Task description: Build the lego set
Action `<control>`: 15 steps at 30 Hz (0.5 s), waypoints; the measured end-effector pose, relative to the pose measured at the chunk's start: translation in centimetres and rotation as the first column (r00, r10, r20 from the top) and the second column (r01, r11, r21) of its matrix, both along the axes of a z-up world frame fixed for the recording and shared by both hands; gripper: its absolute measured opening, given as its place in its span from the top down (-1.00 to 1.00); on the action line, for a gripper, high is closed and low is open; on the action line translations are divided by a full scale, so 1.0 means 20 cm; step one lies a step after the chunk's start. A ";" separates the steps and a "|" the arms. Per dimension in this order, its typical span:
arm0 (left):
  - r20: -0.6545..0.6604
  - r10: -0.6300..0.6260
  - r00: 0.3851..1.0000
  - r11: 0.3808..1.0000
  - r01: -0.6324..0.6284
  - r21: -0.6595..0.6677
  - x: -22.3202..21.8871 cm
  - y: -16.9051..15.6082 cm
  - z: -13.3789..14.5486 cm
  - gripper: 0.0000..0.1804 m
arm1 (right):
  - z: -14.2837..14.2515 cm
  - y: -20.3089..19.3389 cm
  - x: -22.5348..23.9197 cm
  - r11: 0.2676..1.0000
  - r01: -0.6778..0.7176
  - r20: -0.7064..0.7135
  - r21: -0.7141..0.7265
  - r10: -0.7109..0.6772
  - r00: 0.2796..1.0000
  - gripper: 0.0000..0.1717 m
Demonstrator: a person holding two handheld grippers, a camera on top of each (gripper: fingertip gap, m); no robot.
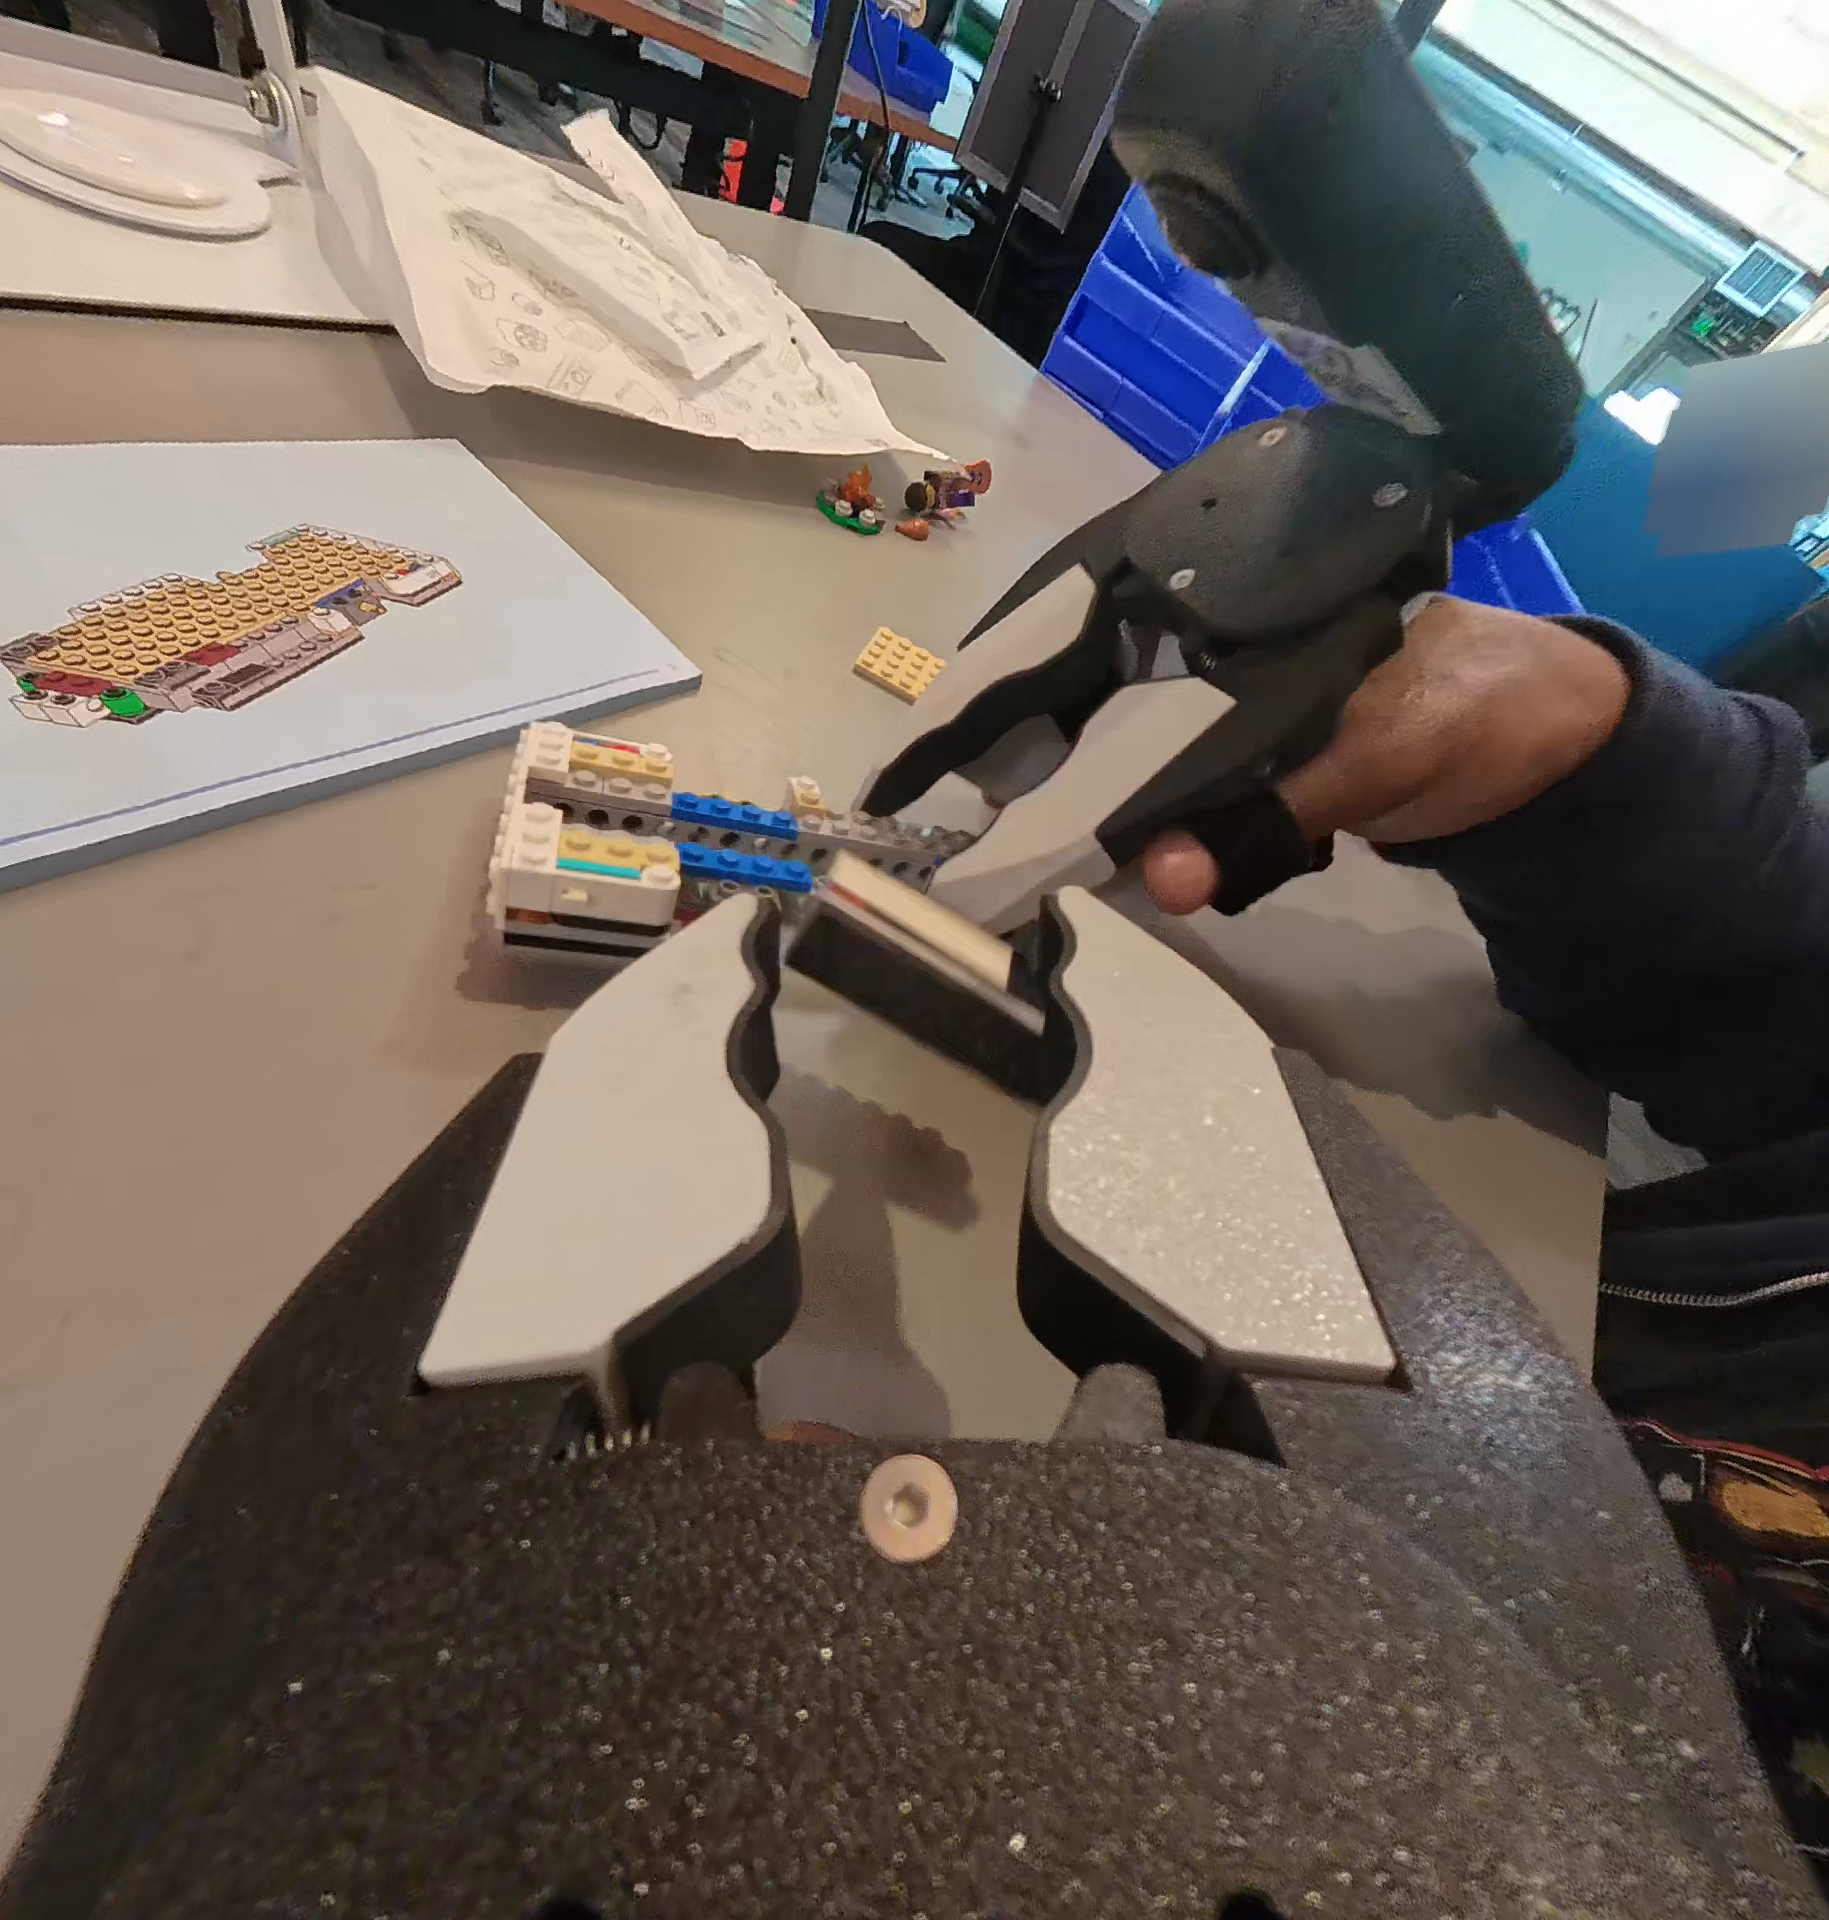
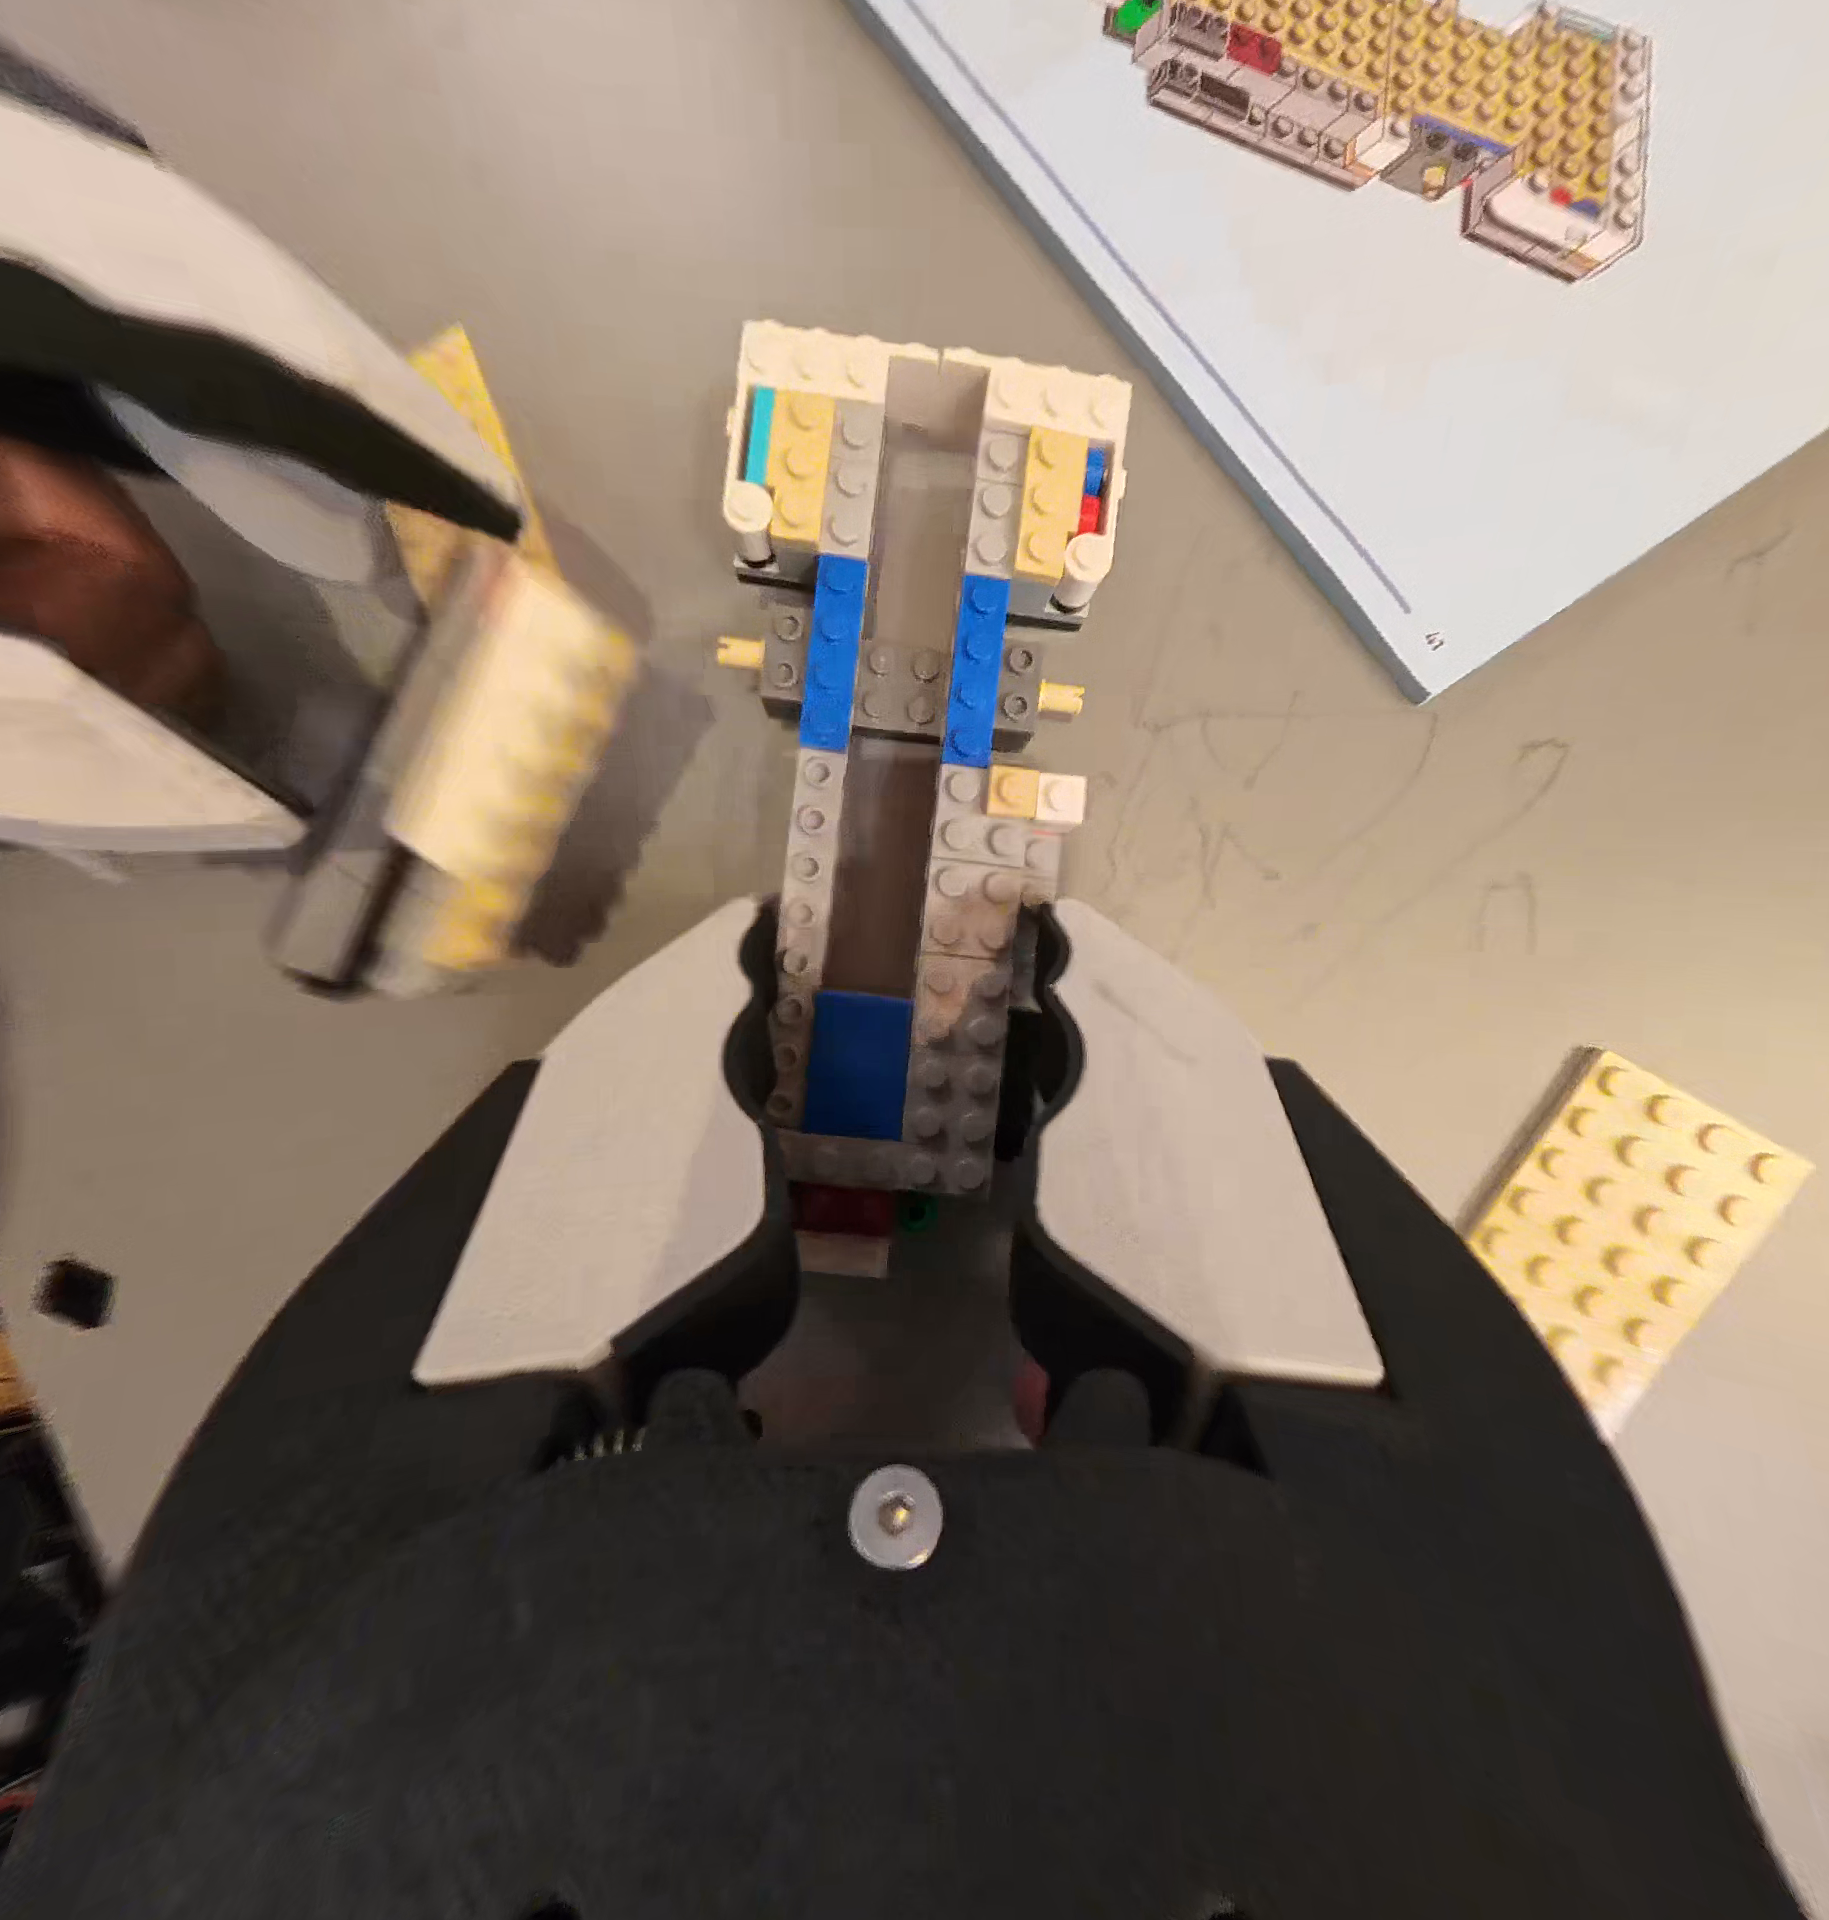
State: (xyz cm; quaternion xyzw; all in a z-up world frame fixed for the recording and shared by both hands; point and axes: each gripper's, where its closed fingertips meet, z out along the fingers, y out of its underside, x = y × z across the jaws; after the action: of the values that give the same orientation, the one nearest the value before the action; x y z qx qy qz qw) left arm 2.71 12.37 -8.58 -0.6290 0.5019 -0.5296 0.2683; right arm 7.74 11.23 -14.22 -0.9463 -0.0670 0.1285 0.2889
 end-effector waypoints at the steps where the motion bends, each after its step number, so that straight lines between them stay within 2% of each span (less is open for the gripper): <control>1: 0.010 0.001 1.000 1.000 -0.001 -0.008 0.00 0.00 0.01 0.48 | 0.02 0.01 -0.01 1.000 0.015 -0.068 0.014 -0.014 0.998 0.49; 4: -0.001 0.001 1.000 1.000 -0.001 -0.006 0.02 0.01 0.00 0.48 | 0.03 0.01 0.00 0.999 0.039 -0.177 0.022 -0.034 0.984 0.49; 9: -0.046 -0.015 0.999 0.998 0.018 0.054 0.04 0.01 -0.03 0.43 | 0.03 -0.01 0.02 0.997 0.049 -0.214 0.055 -0.036 0.976 0.50; 13: -0.120 -0.025 0.992 0.984 0.046 0.175 0.05 0.07 -0.07 0.40 | 0.04 -0.01 0.02 0.996 0.063 -0.292 0.063 -0.042 0.955 0.50; 15: -0.119 -0.046 0.992 0.939 0.084 0.333 0.07 0.10 -0.06 0.37 | 0.05 -0.02 0.02 0.996 0.068 -0.340 0.063 -0.043 0.939 0.50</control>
State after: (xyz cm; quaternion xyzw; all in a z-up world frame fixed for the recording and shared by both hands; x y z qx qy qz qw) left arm 4.09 14.27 -9.79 -0.5849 0.6197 -0.4090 0.3264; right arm 8.20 10.83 -13.17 -0.9004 0.0055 0.2784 0.3343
